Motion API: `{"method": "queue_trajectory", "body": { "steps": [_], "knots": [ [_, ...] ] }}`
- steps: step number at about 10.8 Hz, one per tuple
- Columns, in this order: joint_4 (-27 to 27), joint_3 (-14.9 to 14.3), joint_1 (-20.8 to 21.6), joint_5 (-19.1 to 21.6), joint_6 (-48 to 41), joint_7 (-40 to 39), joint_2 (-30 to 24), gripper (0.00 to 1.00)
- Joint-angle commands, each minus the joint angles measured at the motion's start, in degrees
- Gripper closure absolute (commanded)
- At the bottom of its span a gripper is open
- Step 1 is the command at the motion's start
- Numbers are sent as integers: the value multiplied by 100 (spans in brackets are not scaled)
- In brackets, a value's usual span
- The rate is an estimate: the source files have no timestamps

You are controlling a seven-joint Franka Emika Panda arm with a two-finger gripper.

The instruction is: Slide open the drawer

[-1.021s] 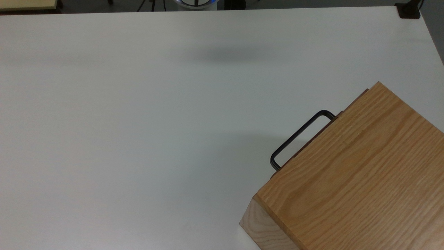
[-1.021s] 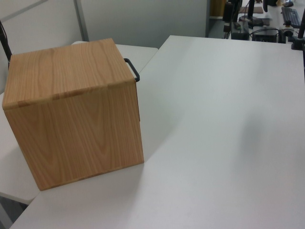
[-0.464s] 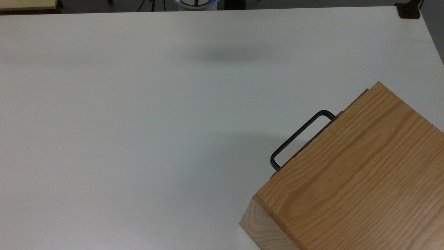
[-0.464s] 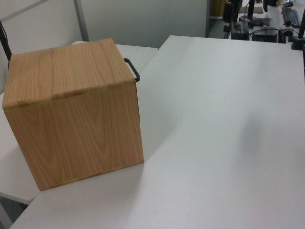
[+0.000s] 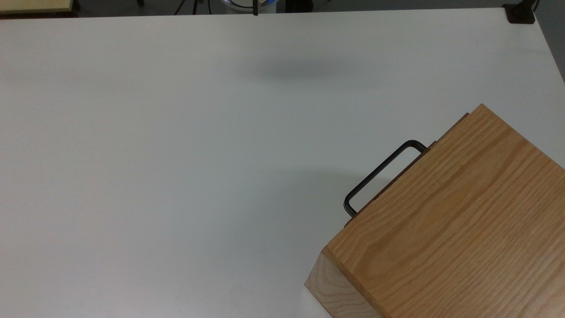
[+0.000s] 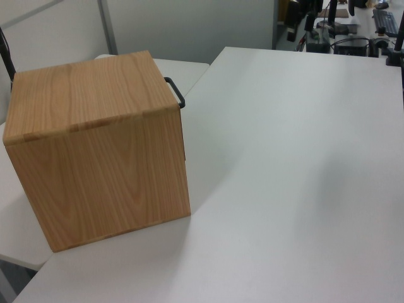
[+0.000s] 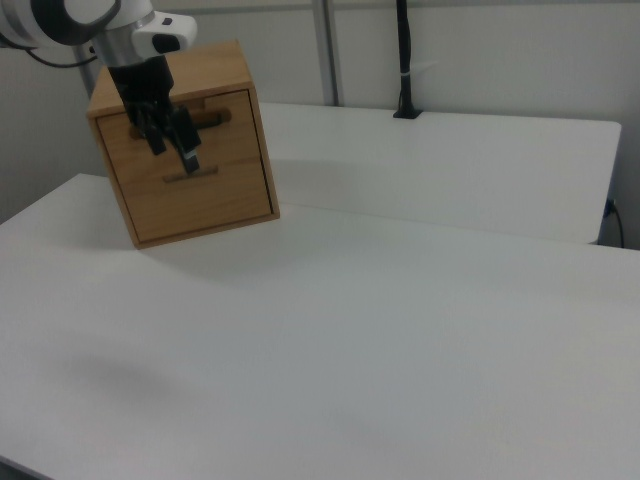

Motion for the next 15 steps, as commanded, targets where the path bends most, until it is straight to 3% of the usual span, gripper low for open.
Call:
{"method": "queue_trajectory", "body": {
  "steps": [1, 3, 4, 5, 8, 9, 12, 15],
  "knots": [
    [-57, -3, 83, 212, 645, 1331, 113, 0],
    [-48, -3, 171, 282, 1584, 2095, 499, 1],
    [152, -3, 171, 709, 2111, 2612, 771, 0],
    [397, -3, 171, 1018, 2369, 3122, 1026, 0],
    [882, 15, 486, 1179, 2772, 3783, 1449, 0],
    [883, 6, 723, 1084, 3506, 4387, 1598, 0],
    [927, 41, 1084, 574, 4328, 4472, 2029, 0],
    [927, 41, 1164, 538, 4866, 4472, 2425, 11]
  ]
}}
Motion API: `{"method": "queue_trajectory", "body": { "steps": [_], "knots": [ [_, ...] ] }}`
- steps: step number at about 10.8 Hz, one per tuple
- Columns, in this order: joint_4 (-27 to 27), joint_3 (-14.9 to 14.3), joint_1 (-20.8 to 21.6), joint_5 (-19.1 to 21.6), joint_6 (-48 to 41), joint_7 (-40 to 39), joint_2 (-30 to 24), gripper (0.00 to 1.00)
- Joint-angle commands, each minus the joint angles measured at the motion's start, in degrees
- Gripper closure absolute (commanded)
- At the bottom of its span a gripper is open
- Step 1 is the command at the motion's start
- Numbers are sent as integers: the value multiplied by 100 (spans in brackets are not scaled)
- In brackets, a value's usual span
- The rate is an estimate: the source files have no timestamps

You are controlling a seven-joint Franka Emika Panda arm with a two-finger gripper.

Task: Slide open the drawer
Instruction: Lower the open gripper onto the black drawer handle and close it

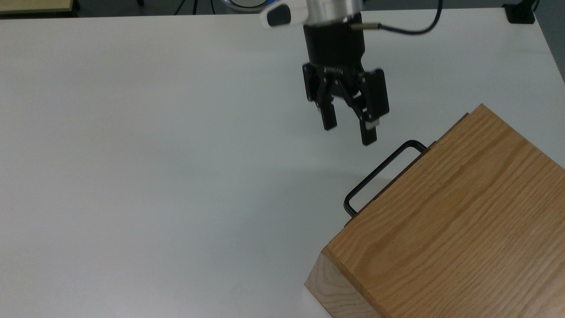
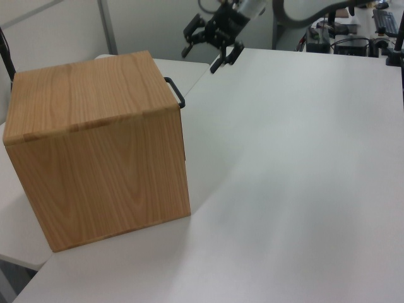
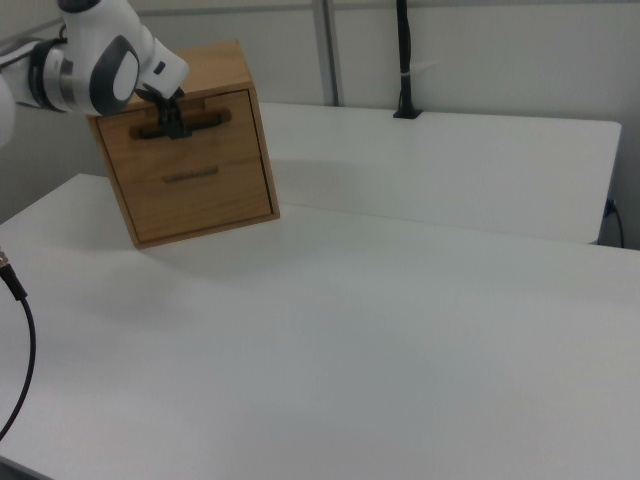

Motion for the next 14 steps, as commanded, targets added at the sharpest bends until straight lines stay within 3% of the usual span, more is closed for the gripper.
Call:
{"method": "queue_trajectory", "body": {
  "steps": [1, 2, 3, 7, 9, 10, 12, 13, 14],
  "knots": [
    [150, 2, 42, -102, 560, 125, 427, 20],
    [150, 63, 42, -111, 832, 116, 541, 29],
    [150, 133, 33, -172, 1035, 116, 655, 32],
    [168, 221, 86, -304, 1151, 107, 814, 32],
    [229, 222, 112, -453, 1187, 98, 894, 27],
    [221, 222, 112, -454, 1187, 98, 894, 34],
    [203, 222, 60, -428, 1178, 107, 885, 77],
    [186, 230, 16, -410, 1169, 124, 841, 85],
    [185, 230, -11, -410, 1160, 116, 798, 87]
  ]
}}
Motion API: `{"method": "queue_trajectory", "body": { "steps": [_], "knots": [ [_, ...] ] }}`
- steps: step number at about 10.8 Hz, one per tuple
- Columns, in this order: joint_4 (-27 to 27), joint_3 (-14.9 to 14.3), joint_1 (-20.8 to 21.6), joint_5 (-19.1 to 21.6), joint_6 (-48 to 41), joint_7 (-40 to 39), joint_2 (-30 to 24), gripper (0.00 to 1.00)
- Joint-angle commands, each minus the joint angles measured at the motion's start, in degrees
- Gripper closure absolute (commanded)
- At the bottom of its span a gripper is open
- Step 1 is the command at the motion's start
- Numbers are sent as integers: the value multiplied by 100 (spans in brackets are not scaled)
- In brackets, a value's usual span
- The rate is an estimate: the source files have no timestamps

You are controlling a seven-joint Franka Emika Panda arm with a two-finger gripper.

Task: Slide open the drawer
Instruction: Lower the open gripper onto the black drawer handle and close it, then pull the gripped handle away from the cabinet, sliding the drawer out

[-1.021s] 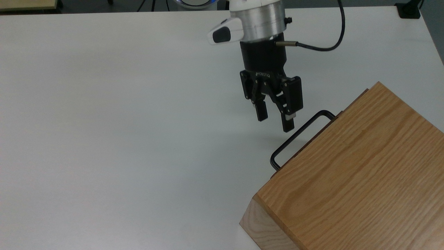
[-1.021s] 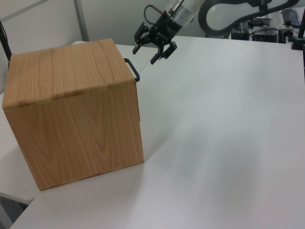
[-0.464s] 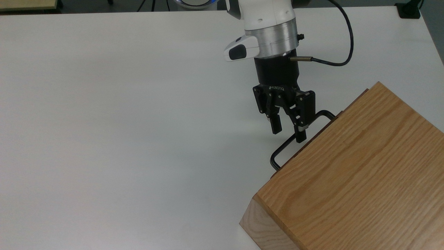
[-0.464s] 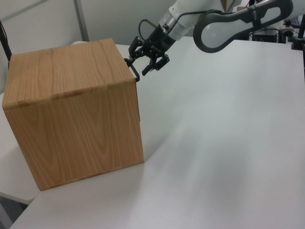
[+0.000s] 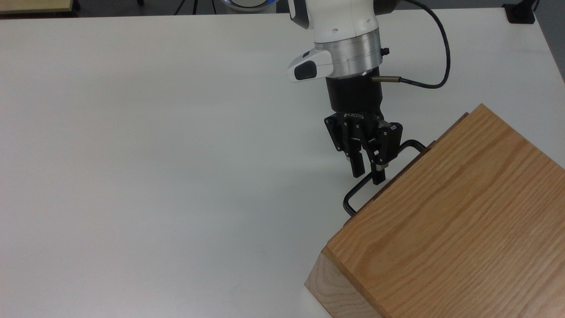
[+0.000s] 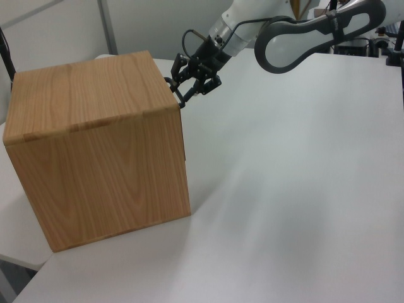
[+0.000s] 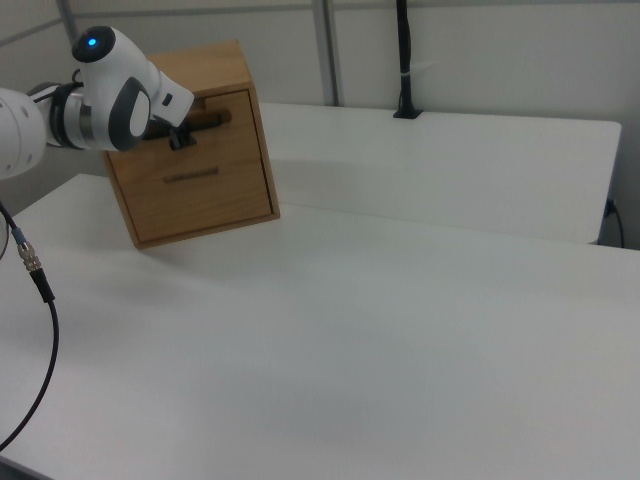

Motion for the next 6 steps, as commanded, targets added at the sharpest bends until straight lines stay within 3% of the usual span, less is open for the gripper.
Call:
{"method": "queue_trajectory", "body": {
  "steps": [1, 6],
  "knots": [
    [60, 4, -79, -60, 43, 98, -54, 96],
    [-352, 4, -184, -95, -394, -139, -379, 100]
  ]
}}
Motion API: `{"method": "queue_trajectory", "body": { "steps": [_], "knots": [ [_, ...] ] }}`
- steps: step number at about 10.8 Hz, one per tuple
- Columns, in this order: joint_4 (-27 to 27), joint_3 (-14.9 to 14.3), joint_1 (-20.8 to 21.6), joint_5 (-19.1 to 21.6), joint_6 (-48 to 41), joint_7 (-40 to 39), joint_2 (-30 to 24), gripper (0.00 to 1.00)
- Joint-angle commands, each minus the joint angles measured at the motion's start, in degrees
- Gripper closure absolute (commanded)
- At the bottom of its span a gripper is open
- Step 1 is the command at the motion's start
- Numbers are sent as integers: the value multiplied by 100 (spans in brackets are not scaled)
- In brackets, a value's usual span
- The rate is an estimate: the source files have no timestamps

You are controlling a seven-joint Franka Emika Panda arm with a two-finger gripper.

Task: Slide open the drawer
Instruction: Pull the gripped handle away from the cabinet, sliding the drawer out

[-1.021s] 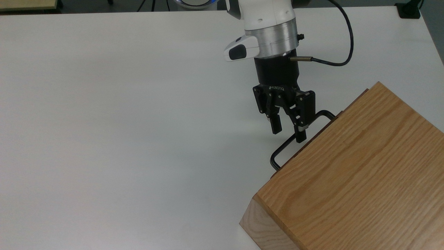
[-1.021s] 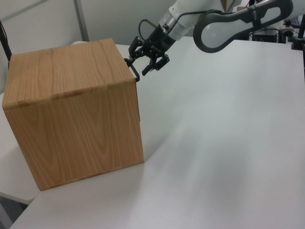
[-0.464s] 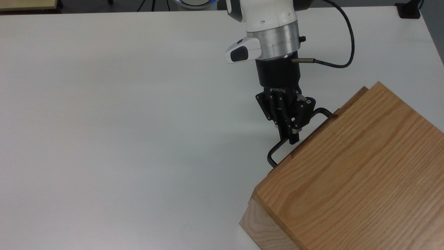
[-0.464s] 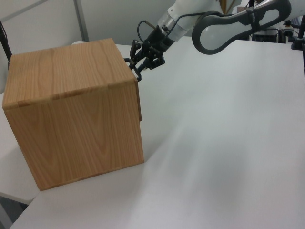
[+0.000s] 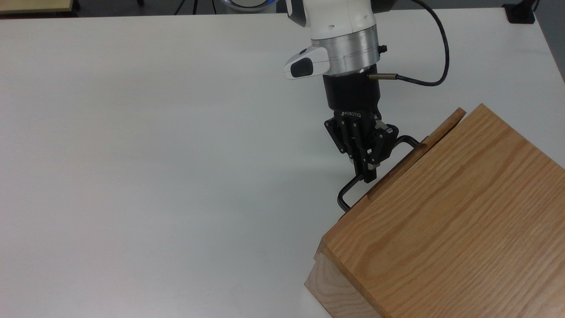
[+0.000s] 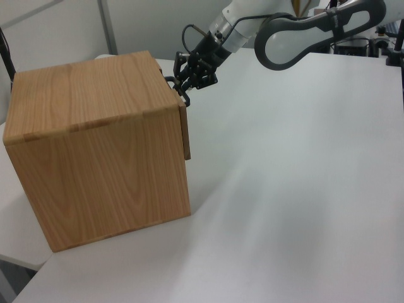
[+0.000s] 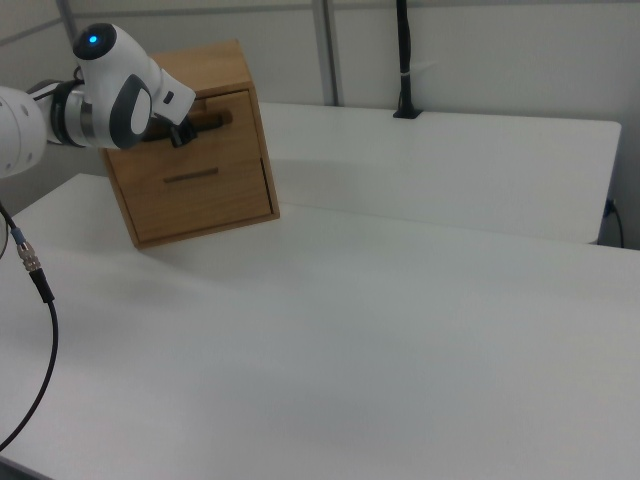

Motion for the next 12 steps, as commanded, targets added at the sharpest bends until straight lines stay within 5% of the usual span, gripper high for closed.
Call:
{"method": "queue_trajectory", "body": {
  "steps": [1, 12],
  "knots": [
    [-377, -6, -163, -96, -667, -260, -408, 100],
    [-421, -15, -567, -61, -3190, -1464, -1014, 100]
  ]
}}
